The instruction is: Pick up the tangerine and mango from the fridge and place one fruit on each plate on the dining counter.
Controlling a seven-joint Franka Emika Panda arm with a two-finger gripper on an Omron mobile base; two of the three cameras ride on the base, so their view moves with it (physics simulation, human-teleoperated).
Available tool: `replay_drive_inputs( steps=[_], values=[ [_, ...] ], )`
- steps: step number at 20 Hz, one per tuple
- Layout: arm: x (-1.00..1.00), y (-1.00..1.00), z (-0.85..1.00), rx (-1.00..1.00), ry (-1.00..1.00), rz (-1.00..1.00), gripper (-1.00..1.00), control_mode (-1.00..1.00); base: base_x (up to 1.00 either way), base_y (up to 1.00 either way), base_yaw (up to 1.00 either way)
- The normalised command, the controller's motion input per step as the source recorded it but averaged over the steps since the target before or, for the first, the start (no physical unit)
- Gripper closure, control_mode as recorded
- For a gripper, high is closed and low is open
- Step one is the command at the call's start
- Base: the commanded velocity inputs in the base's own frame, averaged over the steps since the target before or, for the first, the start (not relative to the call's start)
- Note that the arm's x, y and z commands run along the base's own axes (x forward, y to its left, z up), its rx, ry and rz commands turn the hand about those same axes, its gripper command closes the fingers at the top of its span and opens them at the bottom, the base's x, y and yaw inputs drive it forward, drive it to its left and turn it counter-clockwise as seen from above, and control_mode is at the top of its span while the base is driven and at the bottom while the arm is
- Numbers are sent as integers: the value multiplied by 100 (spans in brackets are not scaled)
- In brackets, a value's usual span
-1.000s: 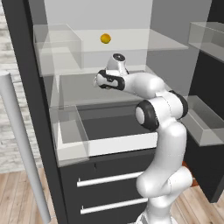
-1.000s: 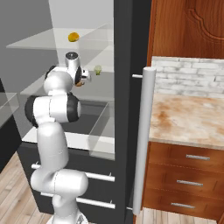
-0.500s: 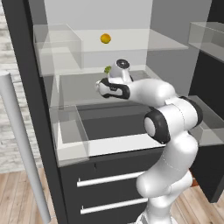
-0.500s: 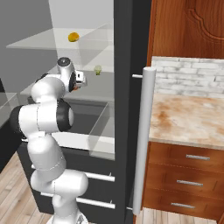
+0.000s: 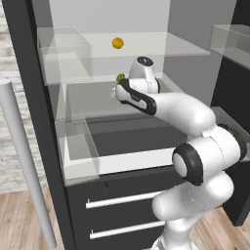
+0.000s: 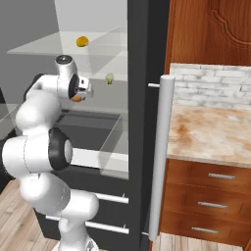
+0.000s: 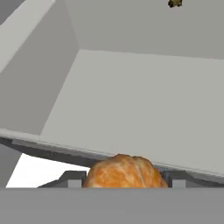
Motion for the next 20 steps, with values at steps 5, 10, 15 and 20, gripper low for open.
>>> replay_drive_inputs(
  steps=[5,10,15,20],
  values=[
    [-100,-25,0,0,-2,-8,100,-100,0,0,0],
    [-97,-21,20,6,0,0,100,-100,0,0,0],
    [-95,-6,51,5,3,-3,100,-100,0,0,0],
    [-96,-13,43,0,14,-11,100,-100,0,0,0]
  ],
)
